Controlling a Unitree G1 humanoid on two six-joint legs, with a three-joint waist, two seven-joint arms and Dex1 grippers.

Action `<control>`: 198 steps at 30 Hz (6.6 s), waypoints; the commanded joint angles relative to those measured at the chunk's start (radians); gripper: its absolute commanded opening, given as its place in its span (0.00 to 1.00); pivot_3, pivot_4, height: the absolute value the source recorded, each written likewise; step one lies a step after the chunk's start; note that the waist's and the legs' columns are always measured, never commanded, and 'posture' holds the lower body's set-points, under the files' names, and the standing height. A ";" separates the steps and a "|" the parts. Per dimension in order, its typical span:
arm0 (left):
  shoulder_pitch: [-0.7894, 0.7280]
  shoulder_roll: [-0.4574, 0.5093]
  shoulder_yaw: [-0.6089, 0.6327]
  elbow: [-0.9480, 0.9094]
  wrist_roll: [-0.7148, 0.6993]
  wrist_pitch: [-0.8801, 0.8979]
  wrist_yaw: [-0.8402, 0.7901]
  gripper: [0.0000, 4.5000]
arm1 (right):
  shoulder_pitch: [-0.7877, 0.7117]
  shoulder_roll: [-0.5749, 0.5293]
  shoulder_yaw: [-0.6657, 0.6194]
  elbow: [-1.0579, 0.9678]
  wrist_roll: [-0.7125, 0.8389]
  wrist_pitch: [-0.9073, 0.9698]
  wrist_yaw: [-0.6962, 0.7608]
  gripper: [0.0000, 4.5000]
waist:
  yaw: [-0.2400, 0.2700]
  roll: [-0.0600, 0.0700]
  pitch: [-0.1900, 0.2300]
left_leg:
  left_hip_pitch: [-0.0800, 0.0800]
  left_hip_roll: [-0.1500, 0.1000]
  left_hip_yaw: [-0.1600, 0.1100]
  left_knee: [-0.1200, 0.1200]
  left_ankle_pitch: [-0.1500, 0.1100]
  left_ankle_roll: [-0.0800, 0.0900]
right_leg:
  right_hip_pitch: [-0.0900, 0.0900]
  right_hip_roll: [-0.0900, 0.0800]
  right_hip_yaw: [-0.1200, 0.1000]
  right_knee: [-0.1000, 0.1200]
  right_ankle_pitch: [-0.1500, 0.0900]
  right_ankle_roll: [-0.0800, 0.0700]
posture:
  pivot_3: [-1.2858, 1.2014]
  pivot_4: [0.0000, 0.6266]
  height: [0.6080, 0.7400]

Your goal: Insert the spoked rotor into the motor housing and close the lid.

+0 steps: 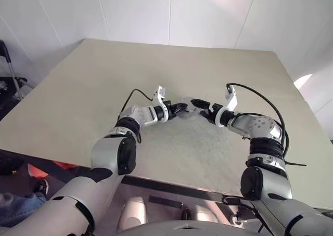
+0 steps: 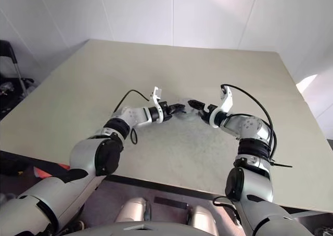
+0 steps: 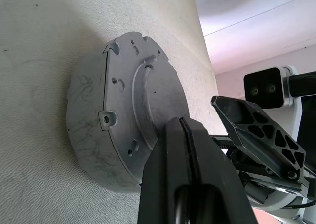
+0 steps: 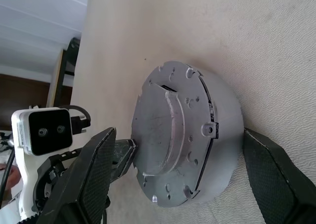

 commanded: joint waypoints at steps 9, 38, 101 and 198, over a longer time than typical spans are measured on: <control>0.036 0.019 -0.025 -0.005 0.030 0.003 0.023 0.00 | -0.058 0.081 0.041 0.044 0.054 -0.009 0.065 1.00 | -0.023 0.000 0.000 | 0.010 0.001 0.002 -0.007 0.001 -0.002 | 0.007 0.001 0.000 -0.003 -0.004 0.005 | 0.52 0.00 1.00; 0.056 0.014 -0.036 -0.018 0.041 -0.024 0.022 0.00 | -0.097 0.123 -0.005 0.106 0.035 -0.164 0.000 0.46 | -0.018 0.000 0.000 | 0.008 0.002 0.004 -0.013 0.003 -0.006 | 0.003 0.003 0.000 -0.007 -0.001 -0.002 | 0.52 0.00 1.00; 0.101 0.089 0.229 -0.253 -0.426 0.190 -0.063 0.65 | -0.171 0.216 -0.012 -0.155 0.342 0.040 -0.159 0.46 | 0.007 0.006 0.009 | -0.045 0.008 0.003 0.021 0.003 0.002 | -0.045 0.003 -0.002 0.018 0.006 -0.002 | 0.52 0.00 1.00; 0.444 0.404 -0.156 -0.736 -0.021 -0.512 -0.021 0.96 | 0.079 -0.191 0.542 -0.211 -0.320 -0.786 0.423 0.97 | 0.009 -0.003 0.011 | -0.022 0.007 -0.001 0.022 0.002 -0.005 | -0.019 0.004 -0.001 0.017 0.009 0.003 | 0.52 0.00 1.00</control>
